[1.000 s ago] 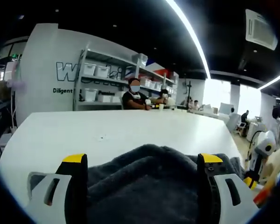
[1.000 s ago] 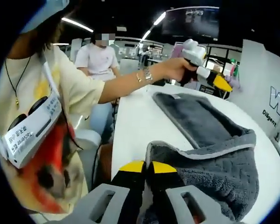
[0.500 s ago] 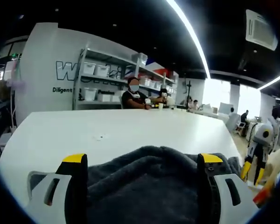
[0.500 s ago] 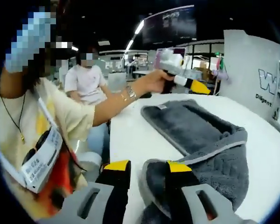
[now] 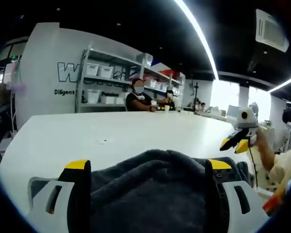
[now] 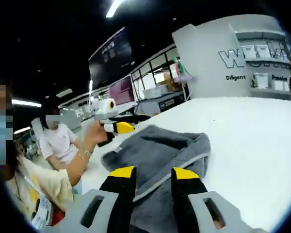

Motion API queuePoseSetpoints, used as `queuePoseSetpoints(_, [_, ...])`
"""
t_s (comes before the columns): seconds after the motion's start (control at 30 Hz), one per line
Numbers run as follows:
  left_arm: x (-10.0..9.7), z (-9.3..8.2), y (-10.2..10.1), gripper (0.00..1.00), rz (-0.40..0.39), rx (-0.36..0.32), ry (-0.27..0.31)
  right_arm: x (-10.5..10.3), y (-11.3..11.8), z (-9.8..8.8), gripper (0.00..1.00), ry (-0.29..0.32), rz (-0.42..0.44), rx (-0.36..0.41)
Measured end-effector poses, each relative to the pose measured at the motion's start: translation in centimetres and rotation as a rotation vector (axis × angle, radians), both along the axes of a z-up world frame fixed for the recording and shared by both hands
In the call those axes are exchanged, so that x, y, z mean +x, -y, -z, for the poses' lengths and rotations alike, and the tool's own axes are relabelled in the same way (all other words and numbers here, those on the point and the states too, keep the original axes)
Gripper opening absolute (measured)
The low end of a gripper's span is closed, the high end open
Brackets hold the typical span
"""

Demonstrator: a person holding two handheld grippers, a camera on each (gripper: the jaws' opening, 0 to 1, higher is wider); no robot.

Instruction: Fold the towel on the table until its edges align and the towel forms a compact rectangular stack.

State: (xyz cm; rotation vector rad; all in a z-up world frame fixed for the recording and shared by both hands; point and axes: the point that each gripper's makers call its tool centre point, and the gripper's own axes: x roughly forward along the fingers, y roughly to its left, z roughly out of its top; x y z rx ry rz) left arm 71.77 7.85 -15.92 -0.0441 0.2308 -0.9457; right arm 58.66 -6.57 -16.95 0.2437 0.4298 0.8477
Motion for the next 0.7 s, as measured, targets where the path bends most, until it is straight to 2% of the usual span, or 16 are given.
queuePoseSetpoints(0.13, [0.0,-0.1,0.0,0.95,0.0,-0.001,0.002,1.5,-0.7,1.1,0.25,-0.139,-0.021,0.12])
queuePoseSetpoints(0.27, [-0.2,-0.2,0.0,0.95,-0.002,-0.004,0.006,3.2,-0.8,3.1,0.24,-0.248,-0.011,0.158])
queuePoseSetpoints(0.37, [-0.2,-0.3,0.0,0.95,-0.002,-0.008,0.005,4.7,-0.4,4.4,0.23,-0.28,0.019,0.164])
queuePoseSetpoints(0.57, [-0.1,-0.6,-0.3,0.95,-0.004,-0.019,0.007,6.0,0.2,5.2,0.19,-0.31,0.058,0.183])
queuePoseSetpoints(0.7, [0.0,-0.6,-0.4,0.95,-0.005,-0.02,0.007,6.3,0.5,5.7,0.06,-0.301,0.092,0.152])
